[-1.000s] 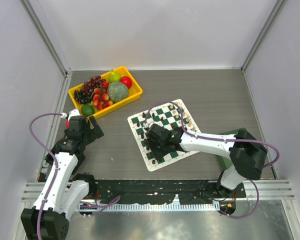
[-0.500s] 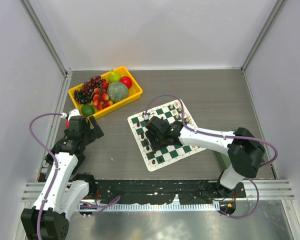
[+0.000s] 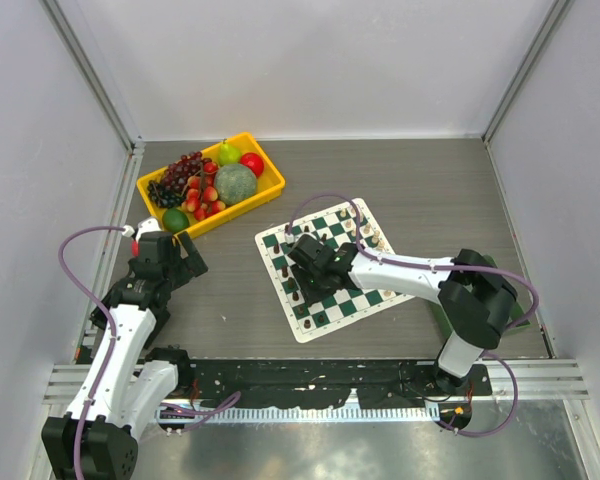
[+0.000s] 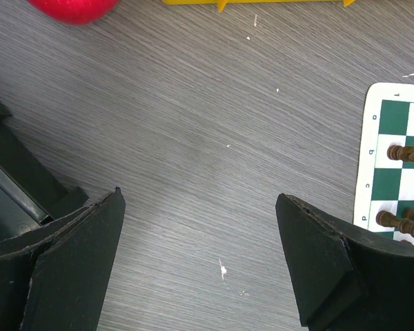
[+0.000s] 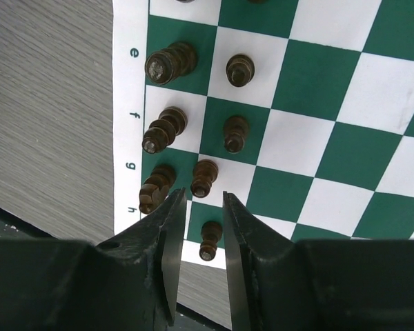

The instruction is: Set up the chess pieces on the board

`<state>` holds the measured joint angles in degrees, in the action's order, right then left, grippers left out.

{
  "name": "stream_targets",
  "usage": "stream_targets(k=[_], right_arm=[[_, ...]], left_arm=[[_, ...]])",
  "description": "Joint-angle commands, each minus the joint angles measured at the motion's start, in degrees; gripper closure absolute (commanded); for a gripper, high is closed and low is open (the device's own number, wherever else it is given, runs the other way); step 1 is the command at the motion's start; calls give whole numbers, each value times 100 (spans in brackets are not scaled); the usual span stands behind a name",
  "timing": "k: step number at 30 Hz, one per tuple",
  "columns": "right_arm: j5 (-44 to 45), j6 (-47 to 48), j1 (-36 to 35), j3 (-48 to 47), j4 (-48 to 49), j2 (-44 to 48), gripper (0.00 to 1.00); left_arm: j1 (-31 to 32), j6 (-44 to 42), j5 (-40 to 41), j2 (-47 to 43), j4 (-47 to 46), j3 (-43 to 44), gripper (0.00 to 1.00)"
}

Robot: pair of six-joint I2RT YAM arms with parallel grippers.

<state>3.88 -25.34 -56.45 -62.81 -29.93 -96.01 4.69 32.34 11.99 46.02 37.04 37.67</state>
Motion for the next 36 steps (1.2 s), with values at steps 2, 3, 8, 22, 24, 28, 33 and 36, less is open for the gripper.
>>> stream_targets(k=[2, 3, 8, 22, 24, 28, 33, 36], right_arm=[[-19, -6, 28, -241, 198, -85, 67], [-19, -14, 20, -241, 207, -94, 67], [-36, -14, 46, -241, 233, -181, 69], [-72, 29, 28, -258, 173, -147, 87], [7, 38, 46, -223, 137, -33, 88], [95, 29, 37, -127, 111, 143, 88], [148, 3, 37, -30, 75, 284, 89], [122, -6, 37, 14, 111, 337, 88]], left_arm=[[-29, -96, 119, 3, -135, 30, 1], [-29, -105, 120, 3, -127, 21, 1], [-29, -105, 137, 21, -135, 39, 1], [-29, -131, 146, 30, -127, 39, 1], [-29, -131, 146, 21, -118, 30, 1], [-29, -105, 120, 12, -135, 21, 1], [-29, -105, 128, 3, -135, 21, 1], [-21, -96, 111, 3, -153, 21, 1]])
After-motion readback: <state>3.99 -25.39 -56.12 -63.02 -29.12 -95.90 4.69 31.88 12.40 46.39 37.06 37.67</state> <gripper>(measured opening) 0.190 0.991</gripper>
